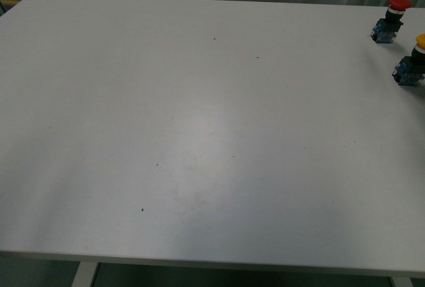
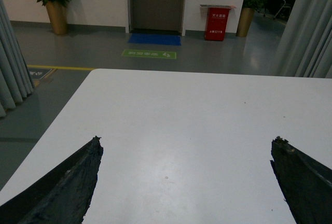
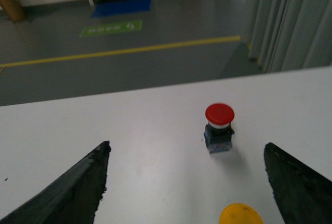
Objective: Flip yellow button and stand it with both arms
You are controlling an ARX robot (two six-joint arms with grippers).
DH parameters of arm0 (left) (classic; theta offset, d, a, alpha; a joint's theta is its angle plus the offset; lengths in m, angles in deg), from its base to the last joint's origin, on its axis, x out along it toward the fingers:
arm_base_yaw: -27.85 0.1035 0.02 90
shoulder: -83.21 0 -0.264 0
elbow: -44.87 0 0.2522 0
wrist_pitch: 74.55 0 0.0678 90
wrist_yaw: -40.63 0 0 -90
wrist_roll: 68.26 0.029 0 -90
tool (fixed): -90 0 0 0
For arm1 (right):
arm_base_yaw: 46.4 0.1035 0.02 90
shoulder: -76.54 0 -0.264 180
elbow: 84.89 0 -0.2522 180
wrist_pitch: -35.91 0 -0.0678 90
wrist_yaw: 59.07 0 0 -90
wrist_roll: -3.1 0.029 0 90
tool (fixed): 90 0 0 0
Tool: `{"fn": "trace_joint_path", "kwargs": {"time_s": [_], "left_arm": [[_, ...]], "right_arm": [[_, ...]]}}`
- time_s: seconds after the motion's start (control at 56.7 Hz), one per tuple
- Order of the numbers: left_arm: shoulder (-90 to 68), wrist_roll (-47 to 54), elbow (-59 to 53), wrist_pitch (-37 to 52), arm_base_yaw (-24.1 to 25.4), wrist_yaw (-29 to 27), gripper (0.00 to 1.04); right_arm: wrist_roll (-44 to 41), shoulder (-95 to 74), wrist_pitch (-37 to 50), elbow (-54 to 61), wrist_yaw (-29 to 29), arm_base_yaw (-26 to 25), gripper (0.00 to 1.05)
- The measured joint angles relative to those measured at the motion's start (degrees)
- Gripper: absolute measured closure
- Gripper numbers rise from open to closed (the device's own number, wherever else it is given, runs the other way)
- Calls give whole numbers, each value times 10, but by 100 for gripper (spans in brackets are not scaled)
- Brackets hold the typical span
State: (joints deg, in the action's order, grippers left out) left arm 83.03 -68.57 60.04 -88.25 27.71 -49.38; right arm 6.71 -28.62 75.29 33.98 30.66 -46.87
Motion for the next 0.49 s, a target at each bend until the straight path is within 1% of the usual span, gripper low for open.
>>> {"fn": "trace_joint_path", "kwargs": {"time_s": [0.053,0.088,0.176,0.194,0.318,0.335,0.353,0.494], "left_arm": [[0,0,0,0,0,0,7],[0,0,0,0,0,0,7],[0,0,0,0,0,0,7],[0,0,0,0,0,0,7],[0,0,0,0,0,0,7],[0,0,0,0,0,0,7],[0,0,0,0,0,0,7],[0,0,0,0,0,0,7]], "right_arm": [[-12,20,48,45,1,3,39],[-22,48,73,84,2,4,48],[-30,107,94,151,2,5,67],[-31,120,97,168,2,5,73],[-33,161,106,231,2,5,94],[-34,166,124,248,2,5,99],[-36,169,134,258,2,5,102],[-36,216,134,317,2,5,101]]}}
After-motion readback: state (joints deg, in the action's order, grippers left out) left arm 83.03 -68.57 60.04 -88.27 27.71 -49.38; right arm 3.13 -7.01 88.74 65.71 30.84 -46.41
